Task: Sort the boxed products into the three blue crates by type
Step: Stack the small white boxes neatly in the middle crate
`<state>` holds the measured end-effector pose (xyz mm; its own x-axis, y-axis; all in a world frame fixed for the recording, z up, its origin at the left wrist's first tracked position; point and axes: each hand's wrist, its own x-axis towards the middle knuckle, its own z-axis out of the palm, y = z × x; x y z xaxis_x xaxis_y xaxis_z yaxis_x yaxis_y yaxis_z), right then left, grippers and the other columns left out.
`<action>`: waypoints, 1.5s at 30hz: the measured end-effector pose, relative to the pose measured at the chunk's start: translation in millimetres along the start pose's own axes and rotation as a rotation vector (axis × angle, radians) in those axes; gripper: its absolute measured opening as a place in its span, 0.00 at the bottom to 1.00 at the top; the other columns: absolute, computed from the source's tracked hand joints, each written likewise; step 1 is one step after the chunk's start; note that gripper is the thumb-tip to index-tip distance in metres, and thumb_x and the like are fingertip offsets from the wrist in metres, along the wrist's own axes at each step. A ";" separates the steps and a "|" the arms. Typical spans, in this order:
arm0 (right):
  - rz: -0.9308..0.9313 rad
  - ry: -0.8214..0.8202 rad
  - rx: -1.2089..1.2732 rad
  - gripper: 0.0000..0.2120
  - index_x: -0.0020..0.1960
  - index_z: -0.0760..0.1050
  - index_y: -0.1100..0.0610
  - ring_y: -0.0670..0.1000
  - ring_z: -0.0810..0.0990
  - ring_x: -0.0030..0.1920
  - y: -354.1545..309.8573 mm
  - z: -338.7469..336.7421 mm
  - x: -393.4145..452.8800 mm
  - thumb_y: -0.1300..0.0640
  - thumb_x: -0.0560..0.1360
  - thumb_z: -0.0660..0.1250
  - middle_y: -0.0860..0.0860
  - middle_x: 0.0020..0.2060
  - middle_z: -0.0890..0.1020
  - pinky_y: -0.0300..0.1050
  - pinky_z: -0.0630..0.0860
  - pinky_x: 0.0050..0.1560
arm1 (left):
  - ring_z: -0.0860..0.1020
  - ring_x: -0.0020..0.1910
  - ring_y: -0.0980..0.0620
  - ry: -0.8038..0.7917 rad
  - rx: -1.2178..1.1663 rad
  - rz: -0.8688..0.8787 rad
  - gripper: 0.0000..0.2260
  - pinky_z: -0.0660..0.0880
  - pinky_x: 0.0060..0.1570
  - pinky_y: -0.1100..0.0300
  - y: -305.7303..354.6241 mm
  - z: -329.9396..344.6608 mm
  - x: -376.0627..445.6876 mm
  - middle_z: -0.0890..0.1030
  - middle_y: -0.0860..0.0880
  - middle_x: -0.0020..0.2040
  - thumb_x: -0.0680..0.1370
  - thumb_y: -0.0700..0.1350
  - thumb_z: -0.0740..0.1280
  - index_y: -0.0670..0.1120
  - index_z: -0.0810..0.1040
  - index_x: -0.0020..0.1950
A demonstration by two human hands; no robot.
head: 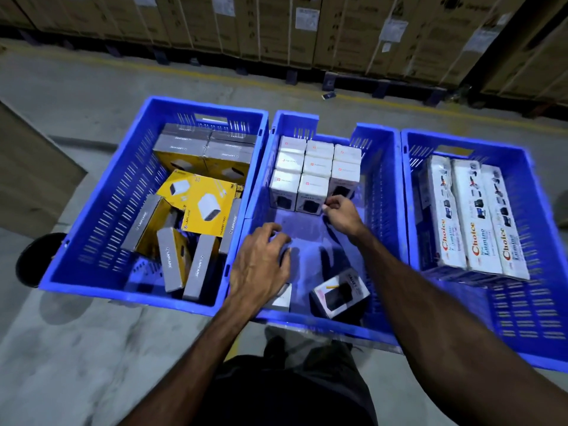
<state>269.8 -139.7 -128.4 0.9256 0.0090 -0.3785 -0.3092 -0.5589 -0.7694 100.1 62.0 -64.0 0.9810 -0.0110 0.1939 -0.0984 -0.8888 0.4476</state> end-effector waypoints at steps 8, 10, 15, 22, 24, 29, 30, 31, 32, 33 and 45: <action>0.057 -0.117 -0.131 0.26 0.78 0.66 0.60 0.57 0.80 0.58 13.2 -7.3 -20.8 0.57 0.82 0.65 0.56 0.65 0.79 0.52 0.76 0.59 | 0.80 0.55 0.45 -0.012 0.002 0.017 0.09 0.79 0.50 0.47 1.8 2.5 1.4 0.79 0.48 0.63 0.79 0.49 0.69 0.48 0.83 0.57; 0.006 -0.133 -0.277 0.23 0.75 0.71 0.60 0.59 0.80 0.63 10.1 -17.9 -40.3 0.58 0.81 0.67 0.59 0.68 0.79 0.49 0.75 0.62 | 0.80 0.55 0.45 -0.006 -0.007 0.025 0.09 0.79 0.50 0.48 1.6 2.2 1.5 0.79 0.48 0.63 0.79 0.49 0.69 0.48 0.84 0.57; -0.095 -0.335 -0.758 0.32 0.76 0.70 0.54 0.60 0.75 0.71 10.8 -34.9 -99.1 0.46 0.76 0.74 0.57 0.71 0.75 0.55 0.72 0.69 | 0.81 0.57 0.46 -0.017 -0.069 0.057 0.12 0.80 0.50 0.49 -0.4 3.9 1.6 0.79 0.48 0.64 0.80 0.51 0.65 0.48 0.84 0.57; 0.083 -0.449 -1.006 0.50 0.77 0.60 0.48 0.68 0.78 0.63 26.3 1.9 -138.5 0.31 0.64 0.78 0.62 0.69 0.65 0.61 0.77 0.60 | 0.76 0.66 0.47 -0.035 -0.289 0.009 0.08 0.78 0.59 0.49 -1.9 12.2 4.7 0.75 0.46 0.67 0.79 0.45 0.71 0.45 0.85 0.57; 0.083 -0.434 -1.056 0.45 0.73 0.63 0.48 0.70 0.76 0.64 32.8 11.0 -142.8 0.31 0.65 0.76 0.61 0.69 0.64 0.65 0.75 0.62 | 0.76 0.66 0.46 -0.055 -0.311 -0.015 0.08 0.78 0.62 0.49 -3.6 13.9 5.6 0.74 0.46 0.68 0.79 0.45 0.72 0.45 0.85 0.57; -0.009 -0.345 -0.938 0.47 0.75 0.61 0.44 0.68 0.75 0.64 24.2 -0.5 -148.2 0.30 0.63 0.74 0.58 0.69 0.64 0.66 0.75 0.62 | 0.78 0.64 0.48 -0.065 -0.378 -0.044 0.08 0.78 0.58 0.50 -1.0 9.9 4.0 0.74 0.48 0.67 0.80 0.45 0.72 0.46 0.84 0.58; -0.056 -0.317 -0.884 0.49 0.77 0.59 0.43 0.67 0.74 0.65 15.6 -6.7 -148.7 0.29 0.62 0.74 0.57 0.71 0.63 0.65 0.75 0.62 | 0.78 0.62 0.49 -0.068 -0.422 -0.054 0.08 0.79 0.57 0.50 -0.8 8.8 4.2 0.74 0.49 0.65 0.80 0.46 0.72 0.46 0.84 0.58; -0.122 -0.270 -0.833 0.51 0.78 0.57 0.42 0.67 0.74 0.66 6.5 -12.5 -150.6 0.30 0.62 0.75 0.57 0.73 0.63 0.63 0.76 0.61 | 0.79 0.59 0.50 -0.076 -0.473 -0.072 0.09 0.80 0.56 0.49 -1.2 8.6 4.8 0.76 0.50 0.63 0.80 0.47 0.73 0.47 0.84 0.59; -0.211 -0.208 -0.797 0.52 0.79 0.57 0.42 0.66 0.74 0.66 -3.2 -18.2 -154.1 0.31 0.62 0.76 0.56 0.74 0.63 0.62 0.76 0.60 | 0.80 0.56 0.51 -0.093 -0.525 -0.107 0.11 0.80 0.54 0.48 -0.7 7.7 5.4 0.77 0.50 0.61 0.80 0.48 0.74 0.47 0.83 0.60; -0.313 -0.140 -0.780 0.53 0.80 0.57 0.42 0.65 0.75 0.66 -12.7 -23.5 -158.4 0.31 0.61 0.76 0.55 0.74 0.63 0.61 0.76 0.58 | 0.81 0.54 0.52 -0.127 -0.589 -0.171 0.14 0.81 0.53 0.47 0.3 6.6 5.8 0.79 0.51 0.60 0.79 0.50 0.75 0.48 0.82 0.63; -0.538 0.135 -0.472 0.55 0.81 0.55 0.39 0.53 0.71 0.71 -57.3 -58.9 -188.3 0.24 0.61 0.74 0.50 0.76 0.61 0.58 0.72 0.61 | 0.82 0.56 0.31 -0.444 -1.642 -0.598 0.21 0.80 0.61 0.37 23.1 -18.5 -1.6 0.84 0.33 0.54 0.77 0.43 0.71 0.34 0.75 0.66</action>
<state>126.1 -158.2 17.3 0.9513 0.2977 0.0800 0.2951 -0.8044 -0.5157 93.2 49.9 -37.8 0.8821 -0.2467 -0.4012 0.4707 0.4918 0.7325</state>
